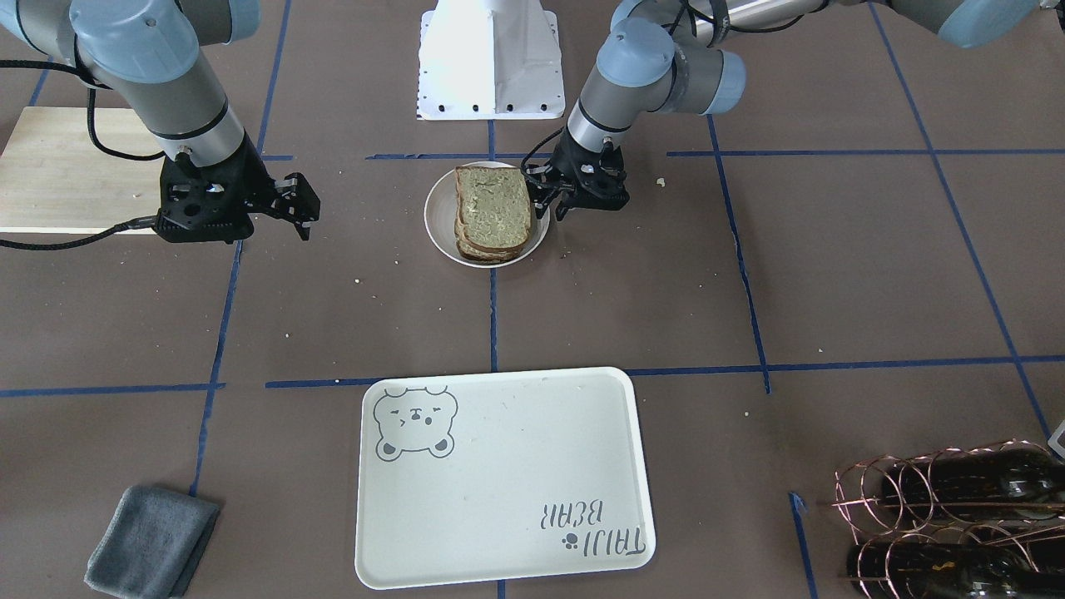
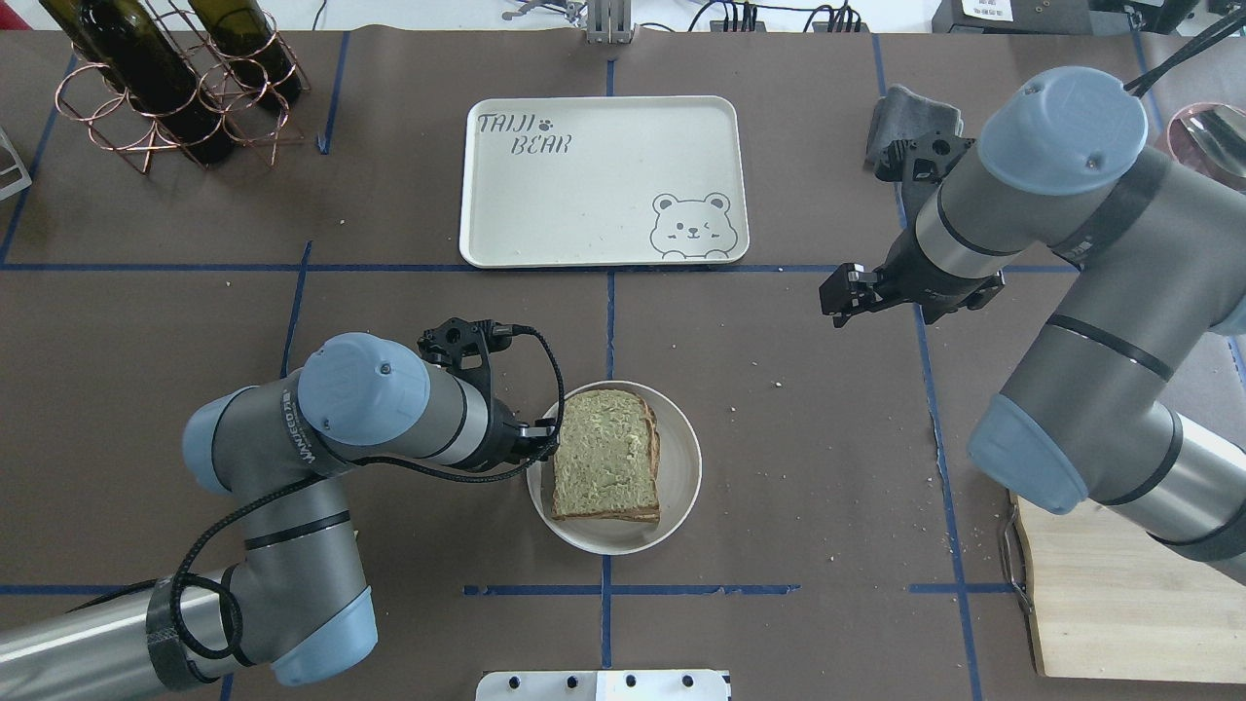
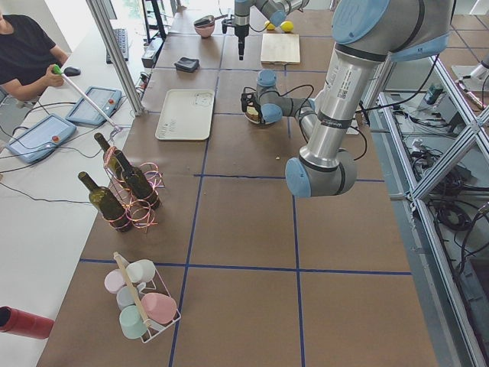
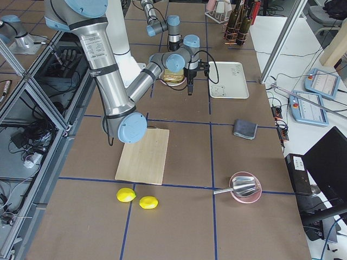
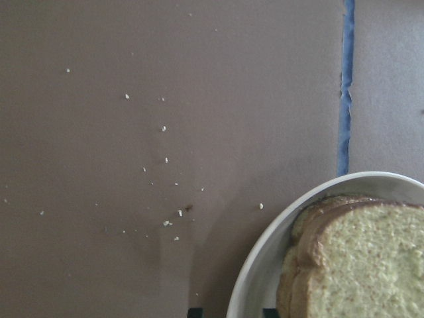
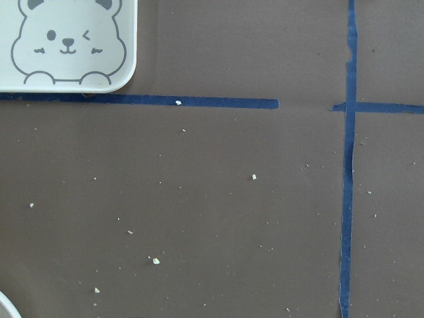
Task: Make sandwich and place on tray
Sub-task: 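Withdraw the right gripper while the left gripper reaches to the plate rim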
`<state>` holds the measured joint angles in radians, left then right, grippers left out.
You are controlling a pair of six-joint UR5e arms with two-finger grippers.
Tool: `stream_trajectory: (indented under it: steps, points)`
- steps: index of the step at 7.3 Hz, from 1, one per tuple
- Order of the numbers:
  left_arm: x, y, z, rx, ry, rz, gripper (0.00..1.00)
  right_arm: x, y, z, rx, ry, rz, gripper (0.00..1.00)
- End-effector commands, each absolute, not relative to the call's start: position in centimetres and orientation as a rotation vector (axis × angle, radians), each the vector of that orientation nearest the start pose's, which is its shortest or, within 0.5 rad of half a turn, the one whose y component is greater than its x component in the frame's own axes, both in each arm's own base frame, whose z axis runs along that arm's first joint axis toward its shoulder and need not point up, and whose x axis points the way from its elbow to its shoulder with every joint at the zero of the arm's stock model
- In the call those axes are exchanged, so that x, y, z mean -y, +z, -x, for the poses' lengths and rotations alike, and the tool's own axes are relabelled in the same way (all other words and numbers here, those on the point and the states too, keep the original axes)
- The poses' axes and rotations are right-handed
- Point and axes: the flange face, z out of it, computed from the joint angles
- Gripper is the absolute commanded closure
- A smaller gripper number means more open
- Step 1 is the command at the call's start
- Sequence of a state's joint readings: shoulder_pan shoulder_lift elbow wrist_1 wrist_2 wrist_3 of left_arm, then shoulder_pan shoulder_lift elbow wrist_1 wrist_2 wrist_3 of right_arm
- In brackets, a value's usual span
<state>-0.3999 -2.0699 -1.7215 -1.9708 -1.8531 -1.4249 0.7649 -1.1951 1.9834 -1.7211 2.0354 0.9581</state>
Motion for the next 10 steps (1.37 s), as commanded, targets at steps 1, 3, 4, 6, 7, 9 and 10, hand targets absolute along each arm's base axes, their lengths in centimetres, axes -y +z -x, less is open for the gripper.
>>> stream_trajectory:
  steps: [1,3,4,6,7,9,10]
  points:
    - [34.11,25.78,-56.6,-1.072,-0.065,-0.025,0.61,45.63,29.18,34.57,0.768,-0.001,-0.052,0.0]
    - [34.27,25.99,-57.0,-1.065,-0.065,-0.023,0.63,45.69,29.18,34.5,0.768,0.0,-0.053,0.0]
    - [34.29,26.04,-57.03,-1.065,-0.065,-0.023,0.64,45.69,29.18,34.5,0.768,0.002,-0.052,0.0]
    - [34.33,26.19,-57.13,-1.064,-0.064,-0.024,0.67,45.69,29.18,34.5,0.768,0.003,-0.052,0.0]
    - [34.32,26.27,-57.12,-1.064,-0.064,-0.024,0.67,45.63,29.18,34.57,0.768,0.002,-0.051,0.0]
    - [34.32,26.27,-57.12,-1.064,-0.064,-0.024,0.85,45.63,29.18,34.57,0.768,0.002,-0.051,0.0]
    - [34.39,26.2,-57.03,-1.066,-0.066,-0.025,0.97,45.63,29.18,34.57,0.768,0.002,-0.051,0.0]
